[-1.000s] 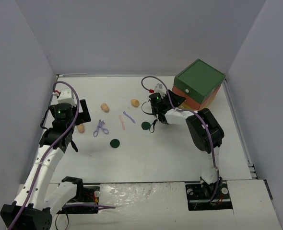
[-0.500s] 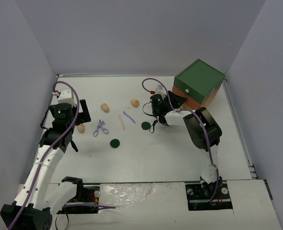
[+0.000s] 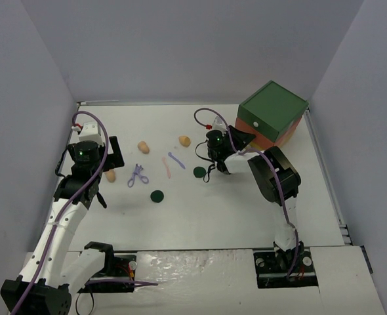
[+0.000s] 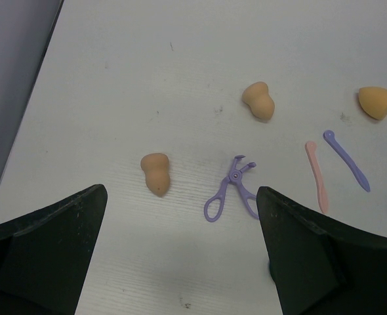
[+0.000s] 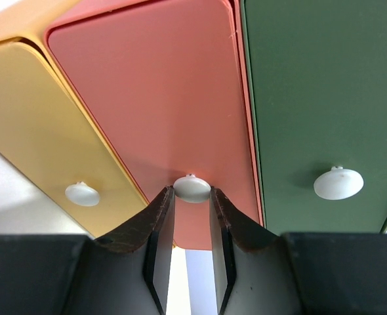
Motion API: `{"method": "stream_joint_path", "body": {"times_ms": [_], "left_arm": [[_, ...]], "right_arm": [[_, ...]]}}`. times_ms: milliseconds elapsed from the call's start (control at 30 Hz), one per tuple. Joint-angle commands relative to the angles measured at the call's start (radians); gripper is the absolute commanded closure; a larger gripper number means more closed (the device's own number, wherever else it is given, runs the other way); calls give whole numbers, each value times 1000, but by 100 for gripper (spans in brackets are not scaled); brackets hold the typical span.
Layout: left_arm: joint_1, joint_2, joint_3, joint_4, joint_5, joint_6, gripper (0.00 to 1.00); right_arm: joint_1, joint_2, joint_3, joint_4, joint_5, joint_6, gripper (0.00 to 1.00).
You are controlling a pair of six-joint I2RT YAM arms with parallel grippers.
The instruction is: Organize the makeup
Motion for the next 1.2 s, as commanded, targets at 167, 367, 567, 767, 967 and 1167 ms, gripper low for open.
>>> {"method": "stream_joint_path", "body": {"times_ms": [167, 367, 567, 767, 967, 1167], "left_arm": [[9, -6, 41, 38, 2, 0, 3], [17, -12, 41, 40, 10, -2, 3], [17, -15, 39, 38, 10, -3, 3], [19, -15, 41, 35, 11, -5, 3], [19, -16, 41, 34, 12, -5, 3], [19, -18, 41, 34, 12, -5, 3]], "right_arm": [[38, -41, -13, 53, 58, 21, 100], [103, -95, -33, -85, 75, 144, 100], [158, -116, -39, -206, 96, 277, 100], [206, -122, -26, -329, 112, 385, 98], [245, -125, -14, -409, 120, 458, 98], [265, -133, -10, -457, 130, 509, 97]]}}
